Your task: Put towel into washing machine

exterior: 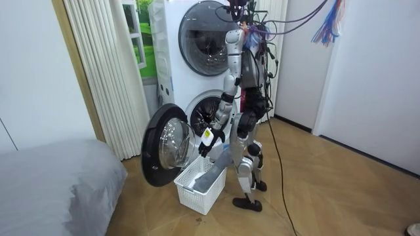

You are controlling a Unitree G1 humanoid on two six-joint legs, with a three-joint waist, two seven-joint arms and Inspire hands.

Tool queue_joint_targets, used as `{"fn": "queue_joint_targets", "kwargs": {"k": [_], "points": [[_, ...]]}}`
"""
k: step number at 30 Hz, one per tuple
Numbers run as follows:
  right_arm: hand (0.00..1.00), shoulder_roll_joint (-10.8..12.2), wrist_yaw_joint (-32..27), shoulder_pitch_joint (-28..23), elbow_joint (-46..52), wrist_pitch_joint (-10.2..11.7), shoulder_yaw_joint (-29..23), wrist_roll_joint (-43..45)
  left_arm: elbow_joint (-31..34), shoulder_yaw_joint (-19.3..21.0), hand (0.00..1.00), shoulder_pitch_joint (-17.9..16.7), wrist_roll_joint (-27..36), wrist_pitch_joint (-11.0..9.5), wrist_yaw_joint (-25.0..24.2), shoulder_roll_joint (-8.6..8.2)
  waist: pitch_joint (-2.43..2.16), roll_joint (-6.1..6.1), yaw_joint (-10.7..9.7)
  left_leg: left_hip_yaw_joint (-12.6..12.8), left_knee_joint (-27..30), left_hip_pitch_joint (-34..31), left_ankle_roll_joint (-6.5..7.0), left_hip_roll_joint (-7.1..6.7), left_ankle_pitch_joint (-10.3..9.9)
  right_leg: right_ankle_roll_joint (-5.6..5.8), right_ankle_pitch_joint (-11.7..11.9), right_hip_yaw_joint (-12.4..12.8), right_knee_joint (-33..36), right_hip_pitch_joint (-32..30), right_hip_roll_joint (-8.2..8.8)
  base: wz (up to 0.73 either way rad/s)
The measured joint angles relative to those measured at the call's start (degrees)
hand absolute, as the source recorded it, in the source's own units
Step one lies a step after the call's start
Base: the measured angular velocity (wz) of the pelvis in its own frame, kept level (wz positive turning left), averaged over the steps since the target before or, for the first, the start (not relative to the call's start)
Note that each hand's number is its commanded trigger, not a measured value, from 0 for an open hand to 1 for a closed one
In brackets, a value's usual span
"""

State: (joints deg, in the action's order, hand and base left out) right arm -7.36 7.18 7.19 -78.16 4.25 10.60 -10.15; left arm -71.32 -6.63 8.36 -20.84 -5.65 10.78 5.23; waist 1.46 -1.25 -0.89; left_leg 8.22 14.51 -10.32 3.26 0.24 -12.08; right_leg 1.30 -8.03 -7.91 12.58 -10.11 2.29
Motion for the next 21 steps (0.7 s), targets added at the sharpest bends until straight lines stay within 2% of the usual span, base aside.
{"fn": "queue_joint_targets", "kwargs": {"k": [3,4,5,8,10,13,18,21], "points": [[0.0,1.2,-0.3,2.2,0.0,0.0,0.4,0.4,-1.7,-1.6,0.0,2.6,-0.9,-0.7,0.0,-1.11,0.59,0.32,-0.6,0.0,2.0,-4.1,0.03,0.05,0.0,0.0,0.0,0.6,2.7,-4.8,0.24,-0.11],[0.0,1.2,-0.6,2.8,0.1,0.0,1.3,0.4,-1.8,-2.4,0.0,3.6,-1.6,-0.8,0.0,-1.48,0.98,0.45,-0.9,0.0,3.0,-5.6,0.04,0.04,0.0,0.01,0.0,1.0,4.2,-6.6,0.34,-0.12],[0.0,1.3,-0.9,3.7,0.1,-0.1,1.8,0.4,-1.8,-3.0,0.0,4.4,-2.6,-0.9,0.0,-1.74,1.08,0.52,-0.9,0.0,3.5,-7.0,0.06,-0.01,0.0,-0.01,-0.1,1.4,5.6,-8.6,0.46,-0.14],[0.0,1.4,-1.4,5.8,0.1,-0.1,1.9,0.6,-1.8,-4.5,0.0,7.3,-4.8,-1.1,0.4,-1.77,2.33,0.48,-1.7,0.6,5.4,-10.6,0.25,-0.05,0.1,-0.07,-0.2,2.3,8.5,-13.1,0.72,-0.11],[0.0,1.5,-1.7,7.1,0.2,0.0,1.9,0.8,-1.9,-4.9,0.0,9.0,-6.1,-1.2,0.4,-1.74,2.5,0.43,-2.1,1.0,7.0,-13.7,0.33,-0.06,0.1,-0.1,-0.2,2.7,9.7,-16.0,0.87,-0.11],[0.0,1.7,-2.3,7.8,0.6,0.1,2.9,1.5,-1.9,-5.2,0.0,11.7,-7.5,-2.1,1.6,-1.79,2.71,0.55,-2.6,1.0,9.7,-18.3,0.53,0.14,0.0,-0.86,-0.4,3.0,10.9,-20.0,0.72,-0.02],[0.0,1.8,-2.6,9.2,3.0,1.4,4.0,-0.1,-1.8,-7.4,0.0,15.0,-8.6,-2.4,2.7,-2.17,3.57,1.62,-3.7,1.1,16.1,-26.7,0.92,1.25,-1.3,-1.79,-0.9,3.5,16.9,-28.5,0.46,-0.06],[0.0,2.1,-2.8,9.7,3.3,1.6,4.7,-2.9,-1.8,-9.7,0.0,16.3,-8.8,-2.5,2.8,-2.31,3.65,1.73,-3.8,1.4,19.1,-30.0,0.83,1.53,-1.6,-2.21,-1.5,4.0,19.7,-32.1,0.41,-0.06]]}}
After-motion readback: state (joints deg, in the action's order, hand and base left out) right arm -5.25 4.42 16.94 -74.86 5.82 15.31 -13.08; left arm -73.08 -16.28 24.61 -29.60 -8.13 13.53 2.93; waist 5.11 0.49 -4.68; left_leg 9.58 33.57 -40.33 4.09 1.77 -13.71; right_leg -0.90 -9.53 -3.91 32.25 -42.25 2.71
